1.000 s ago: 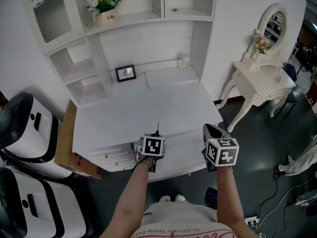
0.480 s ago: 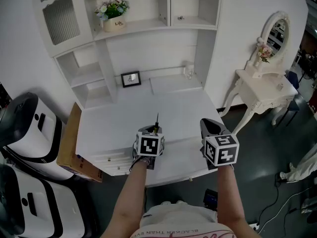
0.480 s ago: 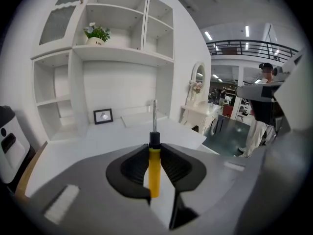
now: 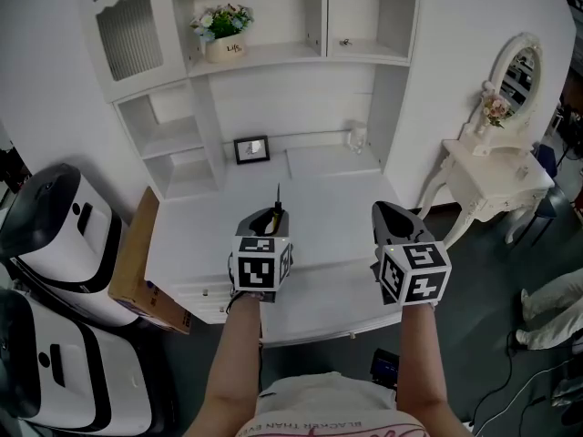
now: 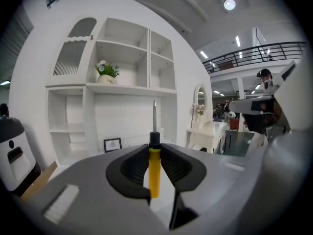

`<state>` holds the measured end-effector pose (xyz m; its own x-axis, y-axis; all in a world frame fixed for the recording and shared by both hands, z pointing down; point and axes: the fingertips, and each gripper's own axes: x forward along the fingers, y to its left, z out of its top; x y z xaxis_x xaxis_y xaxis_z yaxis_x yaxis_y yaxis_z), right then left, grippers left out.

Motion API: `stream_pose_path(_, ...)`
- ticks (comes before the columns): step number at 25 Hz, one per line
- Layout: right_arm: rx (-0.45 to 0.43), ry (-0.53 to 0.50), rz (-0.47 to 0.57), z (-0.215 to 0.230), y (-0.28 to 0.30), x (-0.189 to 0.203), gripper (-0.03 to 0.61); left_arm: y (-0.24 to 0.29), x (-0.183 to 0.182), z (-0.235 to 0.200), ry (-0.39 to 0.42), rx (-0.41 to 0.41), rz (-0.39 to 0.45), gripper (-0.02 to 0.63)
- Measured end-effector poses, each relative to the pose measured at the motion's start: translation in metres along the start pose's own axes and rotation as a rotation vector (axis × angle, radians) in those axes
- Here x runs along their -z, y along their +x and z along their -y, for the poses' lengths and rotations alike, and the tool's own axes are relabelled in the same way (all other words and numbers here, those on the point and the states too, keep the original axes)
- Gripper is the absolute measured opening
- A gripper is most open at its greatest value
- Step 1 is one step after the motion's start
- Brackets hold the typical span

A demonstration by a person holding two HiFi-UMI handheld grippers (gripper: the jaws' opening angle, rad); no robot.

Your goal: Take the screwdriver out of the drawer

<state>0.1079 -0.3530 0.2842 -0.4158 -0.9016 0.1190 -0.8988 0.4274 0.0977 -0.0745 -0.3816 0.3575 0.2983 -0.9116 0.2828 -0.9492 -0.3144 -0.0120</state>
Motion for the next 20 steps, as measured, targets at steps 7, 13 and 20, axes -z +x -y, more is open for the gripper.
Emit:
stream_pose_path(7,-0.001,-0.041,0.081,-0.003,-0.003,-0.035,0.006,-0.031,-0.048,-0.013,0.051,-0.054,0.140,0.084)
stream_pose_path(13,0.020,-0.151,0.164,-0.011,-0.014,-0.066,0.006,-0.058,-0.088,-0.021,0.088,-0.085,0.281,0.084)
stream_pose_path(20,0.030,-0.236,0.229,-0.022,-0.024,-0.096,0.006,-0.085,-0.122,-0.026,0.140,-0.119,0.393,0.084)
